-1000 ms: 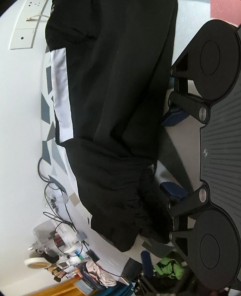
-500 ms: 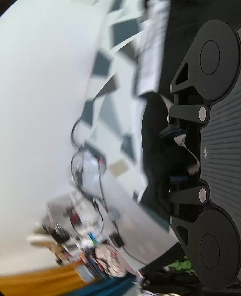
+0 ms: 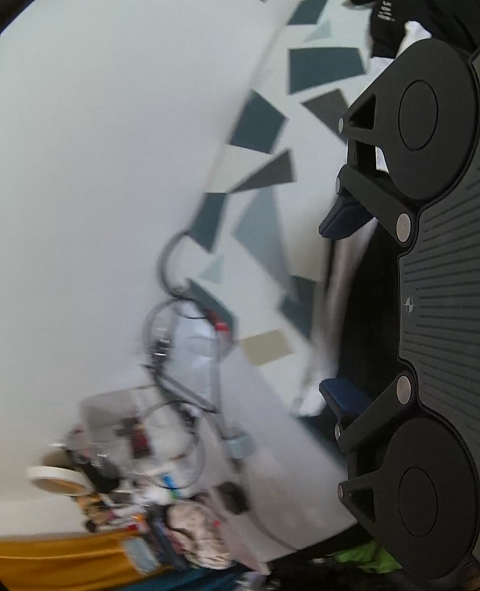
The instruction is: Fold clothes
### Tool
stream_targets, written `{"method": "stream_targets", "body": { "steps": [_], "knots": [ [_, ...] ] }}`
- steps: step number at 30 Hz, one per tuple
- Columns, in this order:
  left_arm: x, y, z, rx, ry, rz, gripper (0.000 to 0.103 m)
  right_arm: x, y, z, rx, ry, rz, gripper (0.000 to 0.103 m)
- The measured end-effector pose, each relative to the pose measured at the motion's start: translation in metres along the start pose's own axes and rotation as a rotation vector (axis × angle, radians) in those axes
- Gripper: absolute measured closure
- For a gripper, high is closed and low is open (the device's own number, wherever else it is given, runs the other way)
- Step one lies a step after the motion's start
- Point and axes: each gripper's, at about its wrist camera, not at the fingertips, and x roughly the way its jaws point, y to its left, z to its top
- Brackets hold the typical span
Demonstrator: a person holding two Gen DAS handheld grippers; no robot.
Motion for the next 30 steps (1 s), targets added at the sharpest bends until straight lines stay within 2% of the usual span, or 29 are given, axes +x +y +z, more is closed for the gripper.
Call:
{"method": "stream_targets", "body": {
  "steps": [2,4,6,8,10,13,14,15,16,18,21,27,28,30],
  "knots": [
    [0.0,0.013,0.005,-0.096,-0.021,-0.01,0.026,0.006,-0.006,-0.017,-0.03,0.059,0.025,0.026],
    [-0.002,0.017,0.009,-0.137,-0.038,-0.001,0.028,0.01,-0.013,-0.042,-0.048,0.115,0.034,0.026],
    [-0.004,0.018,0.013,-0.157,-0.053,0.009,0.034,0.009,-0.022,-0.069,-0.047,0.164,0.032,0.025],
    [-0.004,0.016,0.015,-0.14,-0.054,0.046,0.048,0.003,-0.033,-0.094,0.021,0.17,0.028,0.025],
    [-0.004,0.015,0.016,-0.133,-0.057,0.084,0.051,-0.009,-0.05,-0.117,0.184,0.138,0.037,0.024],
    [-0.009,0.016,0.016,-0.133,-0.079,0.122,0.053,-0.028,-0.08,-0.158,0.578,0.036,0.12,0.02],
    [-0.011,0.015,0.016,-0.126,-0.083,0.135,0.058,-0.031,-0.089,-0.172,0.705,0.007,0.147,0.02],
    [-0.009,0.013,0.017,-0.108,-0.079,0.154,0.06,-0.033,-0.096,-0.185,0.825,-0.017,0.171,0.023],
    [-0.007,0.011,0.02,-0.085,-0.071,0.175,0.068,-0.033,-0.103,-0.198,0.938,-0.028,0.194,0.029],
    [-0.007,0.006,0.025,-0.049,-0.062,0.197,0.071,-0.032,-0.11,-0.219,1.114,-0.04,0.254,0.031],
    [-0.013,-0.004,0.034,-0.007,-0.074,0.198,0.074,-0.036,-0.11,-0.237,1.211,-0.072,0.319,0.03],
    [-0.026,-0.026,0.049,0.027,-0.088,0.173,0.076,-0.032,-0.117,-0.259,1.336,-0.172,0.319,0.032],
    [-0.027,-0.027,0.05,0.019,-0.083,0.168,0.076,-0.03,-0.117,-0.261,1.36,-0.171,0.322,0.036],
    [-0.029,-0.03,0.055,0.007,-0.077,0.163,0.077,-0.029,-0.115,-0.263,1.4,-0.148,0.338,0.035]
  ]
}}
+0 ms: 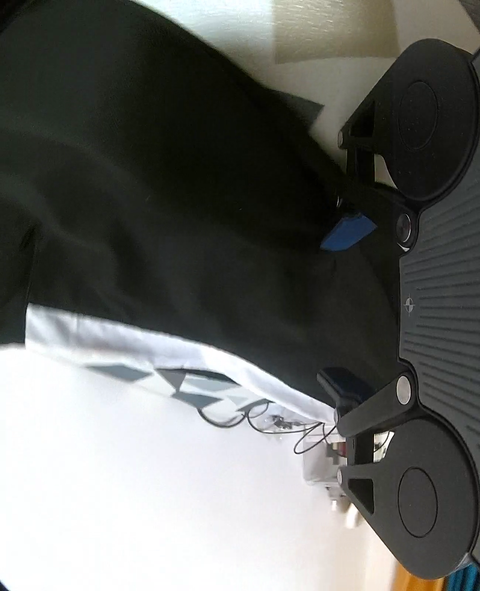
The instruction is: Fold clothes
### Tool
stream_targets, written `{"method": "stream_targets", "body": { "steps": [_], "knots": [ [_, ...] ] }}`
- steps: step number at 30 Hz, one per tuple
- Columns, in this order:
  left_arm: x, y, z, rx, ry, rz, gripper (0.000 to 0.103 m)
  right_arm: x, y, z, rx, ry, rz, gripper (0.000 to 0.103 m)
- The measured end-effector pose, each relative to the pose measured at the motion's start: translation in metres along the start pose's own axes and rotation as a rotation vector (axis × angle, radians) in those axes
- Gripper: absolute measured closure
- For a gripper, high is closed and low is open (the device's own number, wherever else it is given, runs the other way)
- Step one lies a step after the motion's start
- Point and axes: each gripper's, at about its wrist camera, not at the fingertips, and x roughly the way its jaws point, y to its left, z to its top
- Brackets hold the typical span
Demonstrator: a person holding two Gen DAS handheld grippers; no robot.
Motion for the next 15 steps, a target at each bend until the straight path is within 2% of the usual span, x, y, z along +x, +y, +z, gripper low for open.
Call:
{"method": "stream_targets", "body": {
  "steps": [2,4,6,8,10,12,15],
  "knots": [
    [-0.002,-0.003,0.005,0.004,-0.003,-0.001,0.077,-0.002,0.0,-0.009,0.012,0.032,0.015,0.034],
    [-0.006,-0.006,0.009,0.017,-0.013,-0.009,0.077,-0.003,-0.001,-0.017,0.023,0.056,0.025,0.027],
    [-0.011,-0.01,0.012,0.032,-0.025,-0.019,0.077,-0.001,-0.007,-0.024,0.049,0.057,0.018,0.029],
    [-0.014,-0.012,0.014,0.047,-0.03,-0.023,0.077,0.0,-0.011,-0.025,0.062,0.028,0.04,0.044],
    [-0.014,-0.009,0.013,0.057,-0.021,-0.013,0.077,-0.003,-0.012,-0.021,0.06,-0.027,0.062,0.078],
    [-0.014,-0.003,0.012,0.048,-0.012,-0.003,0.077,-0.009,-0.008,-0.019,0.041,-0.045,0.079,0.096],
    [-0.021,0.004,0.009,0.066,-0.027,-0.002,0.077,-0.017,0.004,-0.023,-0.02,-0.04,0.089,0.096]
  ]
}}
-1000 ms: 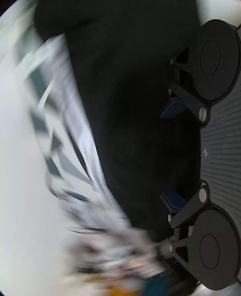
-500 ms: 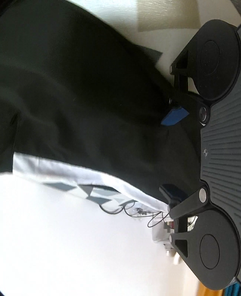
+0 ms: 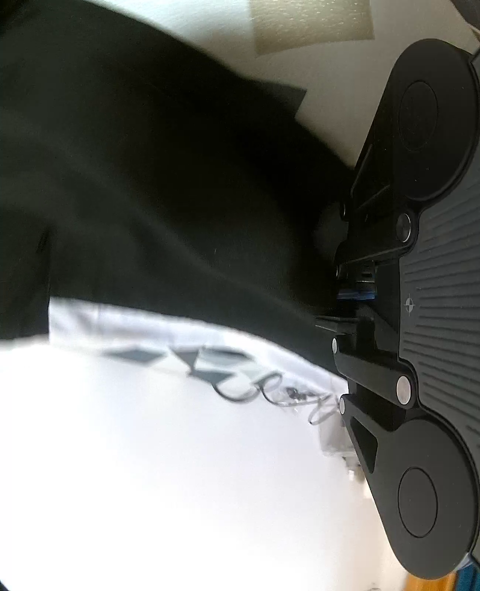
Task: Fold clothes
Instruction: 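Fold the garment over with the left gripper toward the right gripper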
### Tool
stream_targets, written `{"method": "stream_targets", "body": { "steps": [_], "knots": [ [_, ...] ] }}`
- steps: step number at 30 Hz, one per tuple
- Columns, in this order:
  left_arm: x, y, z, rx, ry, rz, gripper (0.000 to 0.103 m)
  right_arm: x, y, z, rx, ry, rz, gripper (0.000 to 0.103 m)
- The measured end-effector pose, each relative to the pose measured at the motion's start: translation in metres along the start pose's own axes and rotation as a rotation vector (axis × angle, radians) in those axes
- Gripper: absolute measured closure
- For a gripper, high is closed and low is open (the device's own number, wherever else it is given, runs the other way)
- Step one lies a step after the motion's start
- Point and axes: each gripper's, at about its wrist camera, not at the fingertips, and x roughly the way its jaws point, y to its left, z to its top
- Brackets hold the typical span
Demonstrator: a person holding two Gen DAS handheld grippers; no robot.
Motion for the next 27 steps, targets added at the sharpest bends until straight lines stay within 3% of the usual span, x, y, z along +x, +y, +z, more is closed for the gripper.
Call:
{"method": "stream_targets", "body": {
  "steps": [5,8,10,15,19,21,23,26,27],
  "knots": [
    [0.02,0.036,-0.027,-0.056,0.094,0.079,0.077,0.012,-0.002,-0.019,-0.075,0.065,-0.134,0.095],
    [0.031,0.042,-0.042,-0.015,0.114,0.122,0.077,0.023,-0.001,-0.029,-0.128,0.116,-0.233,0.082],
    [0.03,0.034,-0.045,0.045,0.102,0.138,0.077,0.023,0.016,-0.036,-0.216,0.157,-0.244,0.07],
    [0.03,0.037,-0.048,0.032,0.09,0.134,0.077,0.033,0.085,-0.041,-0.491,0.182,-0.206,0.059],
    [0.029,0.032,-0.051,0.06,0.078,0.155,0.077,0.112,0.16,-0.013,-0.895,0.149,-0.227,0.056],
    [0.029,0.03,-0.052,0.06,0.073,0.165,0.077,0.148,0.187,-0.019,-1.13,0.153,-0.208,0.054],
    [0.028,0.027,-0.053,0.062,0.067,0.178,0.077,0.191,0.204,-0.039,-1.335,0.178,-0.16,0.045],
    [0.026,0.019,-0.056,0.089,0.047,0.21,0.077,0.232,0.211,-0.066,-1.494,0.265,-0.14,0.046],
    [0.025,0.016,-0.058,0.099,0.039,0.221,0.077,0.242,0.21,-0.072,-1.522,0.302,-0.142,0.051]
  ]
}}
